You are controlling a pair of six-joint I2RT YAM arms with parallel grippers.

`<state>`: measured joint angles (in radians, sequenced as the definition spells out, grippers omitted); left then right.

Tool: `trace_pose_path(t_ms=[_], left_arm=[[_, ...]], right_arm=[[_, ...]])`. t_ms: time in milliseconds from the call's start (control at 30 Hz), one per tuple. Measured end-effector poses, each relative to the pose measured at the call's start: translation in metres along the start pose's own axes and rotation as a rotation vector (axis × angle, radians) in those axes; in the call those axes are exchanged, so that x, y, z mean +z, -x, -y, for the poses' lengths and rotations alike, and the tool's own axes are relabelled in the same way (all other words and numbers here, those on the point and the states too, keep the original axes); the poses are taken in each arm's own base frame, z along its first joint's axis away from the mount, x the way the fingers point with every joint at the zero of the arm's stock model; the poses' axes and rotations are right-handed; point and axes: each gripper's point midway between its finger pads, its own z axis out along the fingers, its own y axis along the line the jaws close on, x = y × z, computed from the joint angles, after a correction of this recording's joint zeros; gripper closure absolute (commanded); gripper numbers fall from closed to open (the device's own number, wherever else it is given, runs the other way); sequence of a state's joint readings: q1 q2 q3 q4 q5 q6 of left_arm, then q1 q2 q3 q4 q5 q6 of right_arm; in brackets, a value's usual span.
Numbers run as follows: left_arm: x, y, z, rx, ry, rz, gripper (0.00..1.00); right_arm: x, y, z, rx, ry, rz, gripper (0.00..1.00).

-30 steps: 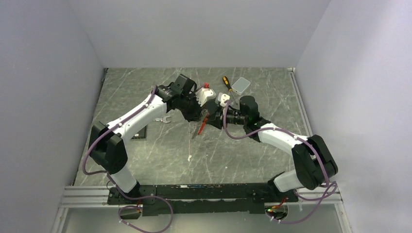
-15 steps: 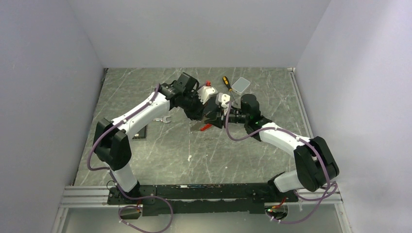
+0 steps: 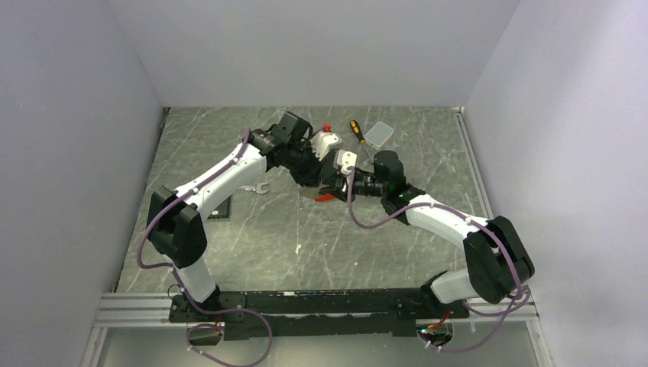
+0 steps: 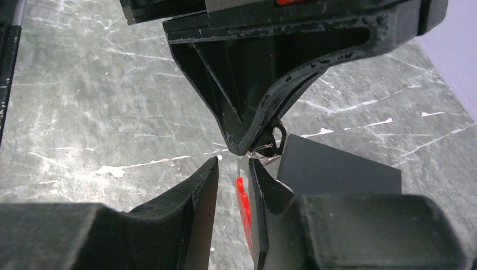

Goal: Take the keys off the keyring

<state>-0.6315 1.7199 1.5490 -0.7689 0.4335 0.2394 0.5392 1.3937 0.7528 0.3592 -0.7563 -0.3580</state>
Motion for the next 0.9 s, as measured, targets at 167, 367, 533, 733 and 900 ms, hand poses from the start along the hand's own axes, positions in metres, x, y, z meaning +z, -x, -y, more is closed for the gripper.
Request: trace_pose_path(t_ms=[167,367,533,733,900], left_arm=[[0.0,0.0,0.0,-0.001,-0.001,0.0,1.0],[0.0,0.0,0.002,-0.001,-0.013,0.003,1.0],[0.0,0.001,0.003,-0.002,-0.014,0.003,1.0],[0.0,0.0,0.003,-0.003,-0.015,0.003,1.0],[0.0,0.001,0.003,-0.006,-0.015,0.004,1.0]], right_arm=[[0.002,-0.002,0.004,-0.005,-0.038,-0.016,0.69],[0.001,-0.005,0.012,-0.004,-0.079,-0.032,0.72],[0.001,-0.007,0.015,-0.005,-0.101,-0.041,0.72],[0.002,-0.011,0.019,-0.002,-0.122,-0.054,0.78],[0.003,-0.011,0.018,-0.007,-0.12,-0.055,0.95]])
